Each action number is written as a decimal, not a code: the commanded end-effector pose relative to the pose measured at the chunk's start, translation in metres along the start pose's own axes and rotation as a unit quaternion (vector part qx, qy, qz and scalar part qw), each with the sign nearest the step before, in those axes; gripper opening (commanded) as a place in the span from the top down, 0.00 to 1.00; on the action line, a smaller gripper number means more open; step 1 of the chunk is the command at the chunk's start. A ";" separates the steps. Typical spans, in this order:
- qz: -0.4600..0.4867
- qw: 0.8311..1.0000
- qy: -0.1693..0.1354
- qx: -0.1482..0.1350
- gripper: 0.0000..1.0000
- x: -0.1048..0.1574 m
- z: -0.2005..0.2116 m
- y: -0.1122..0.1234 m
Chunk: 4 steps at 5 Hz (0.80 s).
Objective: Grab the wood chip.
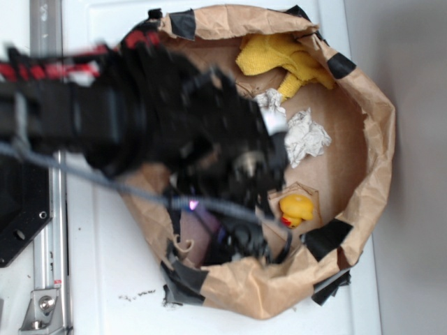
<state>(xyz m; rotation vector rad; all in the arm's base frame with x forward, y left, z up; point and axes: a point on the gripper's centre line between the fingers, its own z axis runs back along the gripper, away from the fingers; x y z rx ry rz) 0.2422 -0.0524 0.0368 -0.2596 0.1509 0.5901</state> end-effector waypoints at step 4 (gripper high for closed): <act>-0.027 0.997 -0.028 0.070 1.00 -0.008 -0.043 0.004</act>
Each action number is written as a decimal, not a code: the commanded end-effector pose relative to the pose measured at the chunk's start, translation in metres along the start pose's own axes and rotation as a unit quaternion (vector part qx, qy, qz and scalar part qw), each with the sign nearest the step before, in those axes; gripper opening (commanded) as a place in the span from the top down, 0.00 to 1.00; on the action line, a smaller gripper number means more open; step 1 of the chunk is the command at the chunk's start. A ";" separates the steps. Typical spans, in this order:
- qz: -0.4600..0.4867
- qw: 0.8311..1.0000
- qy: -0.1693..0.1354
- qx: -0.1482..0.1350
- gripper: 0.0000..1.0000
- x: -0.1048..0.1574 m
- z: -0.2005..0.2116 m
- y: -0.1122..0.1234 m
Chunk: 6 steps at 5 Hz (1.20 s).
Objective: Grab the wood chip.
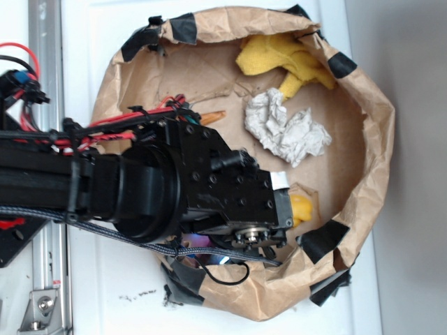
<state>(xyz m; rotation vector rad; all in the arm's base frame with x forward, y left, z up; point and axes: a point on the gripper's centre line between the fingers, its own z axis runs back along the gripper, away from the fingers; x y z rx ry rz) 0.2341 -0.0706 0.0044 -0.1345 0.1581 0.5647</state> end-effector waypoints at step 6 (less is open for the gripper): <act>-0.214 0.962 -0.155 0.074 1.00 0.037 0.154 0.066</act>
